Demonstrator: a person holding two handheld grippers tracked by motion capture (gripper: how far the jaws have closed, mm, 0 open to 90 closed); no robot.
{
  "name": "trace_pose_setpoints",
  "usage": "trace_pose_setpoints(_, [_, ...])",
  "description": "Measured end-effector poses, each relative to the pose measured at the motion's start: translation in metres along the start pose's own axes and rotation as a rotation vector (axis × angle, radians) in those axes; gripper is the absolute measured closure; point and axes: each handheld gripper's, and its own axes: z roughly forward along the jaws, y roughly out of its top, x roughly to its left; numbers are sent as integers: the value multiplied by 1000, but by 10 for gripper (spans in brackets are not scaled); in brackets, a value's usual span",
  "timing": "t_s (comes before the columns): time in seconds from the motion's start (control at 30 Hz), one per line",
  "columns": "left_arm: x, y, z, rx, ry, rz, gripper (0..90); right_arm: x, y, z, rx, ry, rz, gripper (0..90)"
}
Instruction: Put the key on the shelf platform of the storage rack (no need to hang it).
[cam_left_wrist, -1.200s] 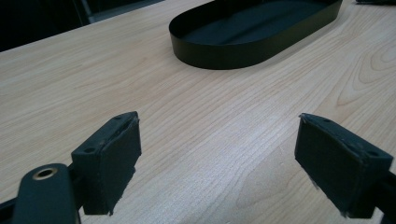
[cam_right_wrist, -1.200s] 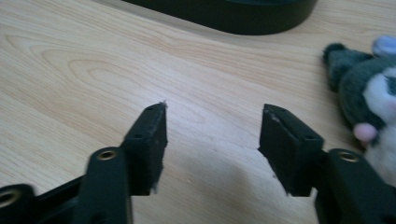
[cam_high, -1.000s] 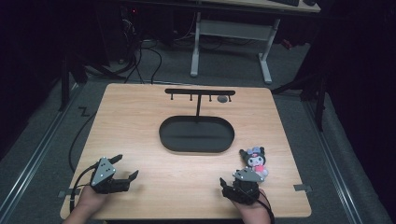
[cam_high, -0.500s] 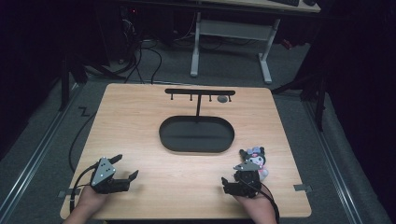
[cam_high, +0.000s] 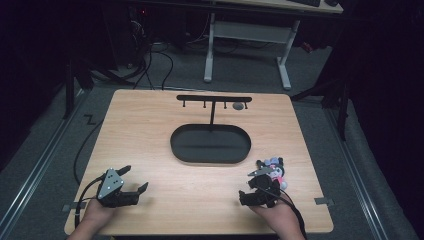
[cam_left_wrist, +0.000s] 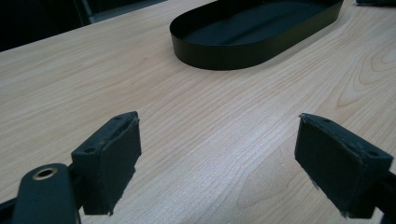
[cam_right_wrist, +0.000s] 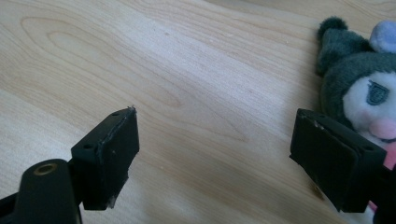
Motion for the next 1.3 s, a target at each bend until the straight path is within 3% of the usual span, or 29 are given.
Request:
trace_pose_setpoints(0.17, [0, 0, 0, 0, -2, -1, 154, -4, 5, -2, 55, 20, 1, 162])
trace_pose_setpoints(0.3, [0, 0, 0, 2, -1, 4, 155, -2, 7, -1, 98, 27, -29, 187])
trace_pose_setpoints(0.43, [0, 0, 0, 2, 1, 3, 155, 0, 9, -4, 113, 40, -46, 244])
trace_pose_setpoints(0.57, [0, 0, 0, 2, 1, 2, 154, 0, 11, -8, 134, 35, -50, 244])
trace_pose_setpoints(1.03, [0, 0, 0, 2, 0, 2, 155, -27, 24, -32, 185, 34, -28, 239])
trace_pose_setpoints(1.3, [0, 0, 0, 2, 2, 3, 155, -51, 26, -43, 186, 0, 12, 173])
